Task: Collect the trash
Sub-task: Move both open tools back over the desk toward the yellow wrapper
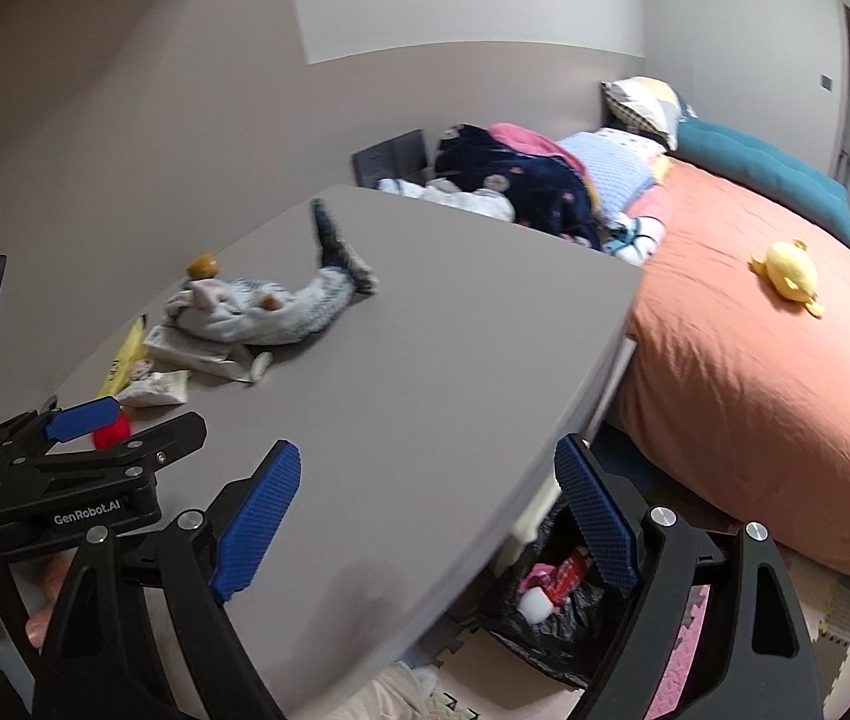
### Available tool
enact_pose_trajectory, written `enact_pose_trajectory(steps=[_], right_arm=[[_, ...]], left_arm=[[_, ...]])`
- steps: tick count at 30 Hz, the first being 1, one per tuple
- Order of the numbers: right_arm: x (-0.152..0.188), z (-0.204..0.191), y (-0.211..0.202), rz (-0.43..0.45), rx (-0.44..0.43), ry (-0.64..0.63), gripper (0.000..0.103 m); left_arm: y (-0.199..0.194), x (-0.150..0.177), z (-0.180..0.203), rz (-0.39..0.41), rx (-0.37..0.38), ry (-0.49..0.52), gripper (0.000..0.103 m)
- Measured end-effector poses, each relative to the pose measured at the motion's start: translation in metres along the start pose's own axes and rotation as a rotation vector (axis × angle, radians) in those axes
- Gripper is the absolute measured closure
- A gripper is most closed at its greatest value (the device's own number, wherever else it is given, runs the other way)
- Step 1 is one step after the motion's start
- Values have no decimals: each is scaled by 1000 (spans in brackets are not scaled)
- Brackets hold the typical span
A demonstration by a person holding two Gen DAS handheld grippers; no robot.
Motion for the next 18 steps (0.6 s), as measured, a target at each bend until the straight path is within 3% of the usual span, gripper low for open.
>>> enact_pose_trajectory(steps=[18], right_arm=[[-7,-82,66,-84,-88,-99,16]], left_arm=[[25,5,-109,-33,-90,-133,11]])
Point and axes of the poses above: each gripper's, at about its wrist camera, not at the fingertips, and y roughly the way its jaws point, z to its right, x to its underside, the point moved 5 cm from there along y, roughly the way its jaws point, and after that the axes turned 15 degrees about -x, right-handed, at the moved point
